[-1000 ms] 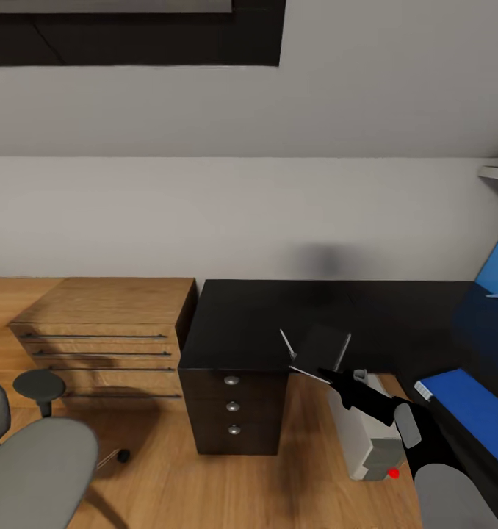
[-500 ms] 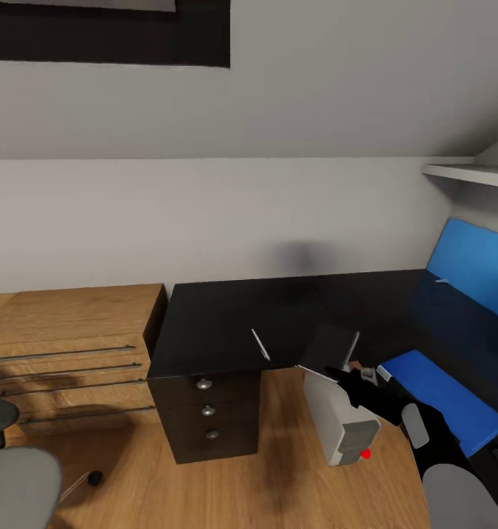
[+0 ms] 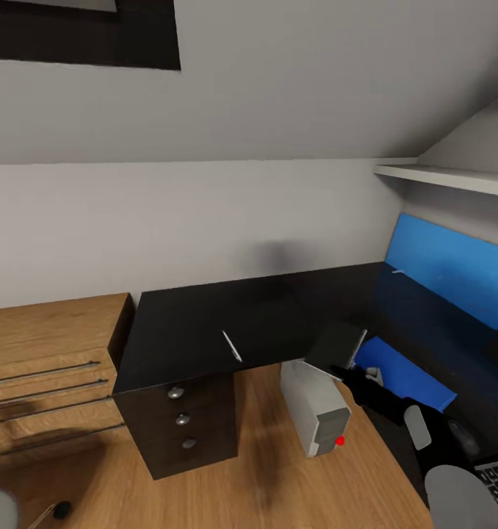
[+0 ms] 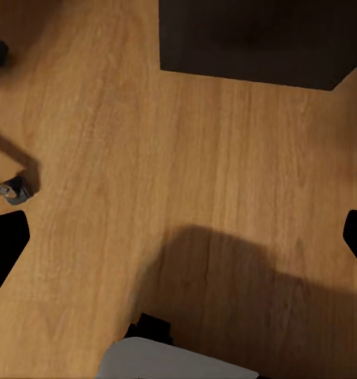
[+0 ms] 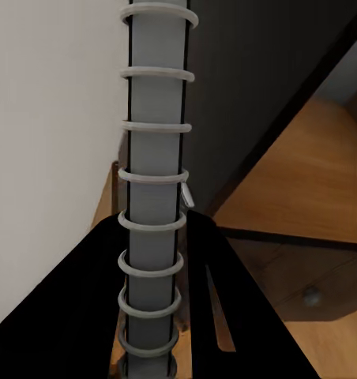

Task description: In the bedroom, organize the workspace by keeping the computer under the desk, ensuring the monitor is on the desk, placing the keyboard on the desk next to the monitor, placing the mouse on the desk next to the keyboard, moving the folder from the swivel chair onto the desk next to the mouse, stacking the notebook on top of the folder with the pen on top of the notebook, and positioning the swivel chair next to the desk.

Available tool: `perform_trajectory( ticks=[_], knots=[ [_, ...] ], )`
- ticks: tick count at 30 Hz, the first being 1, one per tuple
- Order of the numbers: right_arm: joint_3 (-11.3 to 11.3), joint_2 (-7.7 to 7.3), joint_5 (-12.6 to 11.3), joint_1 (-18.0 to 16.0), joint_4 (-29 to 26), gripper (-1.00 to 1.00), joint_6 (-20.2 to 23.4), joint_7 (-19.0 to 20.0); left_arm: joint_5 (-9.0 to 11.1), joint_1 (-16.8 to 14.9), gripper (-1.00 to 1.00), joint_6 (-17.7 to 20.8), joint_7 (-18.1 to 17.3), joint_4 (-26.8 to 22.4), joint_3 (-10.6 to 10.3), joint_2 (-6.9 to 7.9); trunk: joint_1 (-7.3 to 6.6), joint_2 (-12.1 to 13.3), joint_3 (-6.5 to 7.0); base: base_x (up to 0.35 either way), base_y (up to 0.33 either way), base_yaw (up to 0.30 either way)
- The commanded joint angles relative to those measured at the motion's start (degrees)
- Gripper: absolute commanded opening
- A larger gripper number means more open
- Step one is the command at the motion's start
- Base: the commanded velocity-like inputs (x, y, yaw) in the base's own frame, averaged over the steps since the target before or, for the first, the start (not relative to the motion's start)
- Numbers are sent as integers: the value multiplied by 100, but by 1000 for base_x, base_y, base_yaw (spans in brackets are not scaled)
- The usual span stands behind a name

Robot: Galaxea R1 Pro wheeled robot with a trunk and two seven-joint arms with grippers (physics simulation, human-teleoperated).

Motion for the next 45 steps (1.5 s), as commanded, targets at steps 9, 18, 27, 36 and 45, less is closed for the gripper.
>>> perform_trajectory(
  ticks=[9, 18, 27, 36, 45],
  knots=[
    [-190, -10, -24, -6, 4, -100, 39, 4, 38, 4, 100, -11, 2, -6, 2, 4, 1, -4, 28, 0, 0, -270],
    [-201, -42, -29, -6, 4, -100, 40, 10, 40, 4, 100, -11, 2, -6, 2, 11, 1, -4, 51, 0, 0, -195],
    [-250, 36, 55, 98, 161, -100, 85, -93, 38, 4, 100, -85, 17, -49, 9, -105, 1, -4, 51, 0, 0, -7],
    [-458, -41, -254, 118, 257, -100, 200, 197, 40, 4, 100, -86, 12, -45, 10, -137, 1, -4, 51, 0, 0, 0],
    [-461, -57, -256, 145, 262, -100, 243, 487, 40, 4, 100, -84, 11, -45, 10, -138, 1, -4, 51, 0, 0, 0]
  ],
)
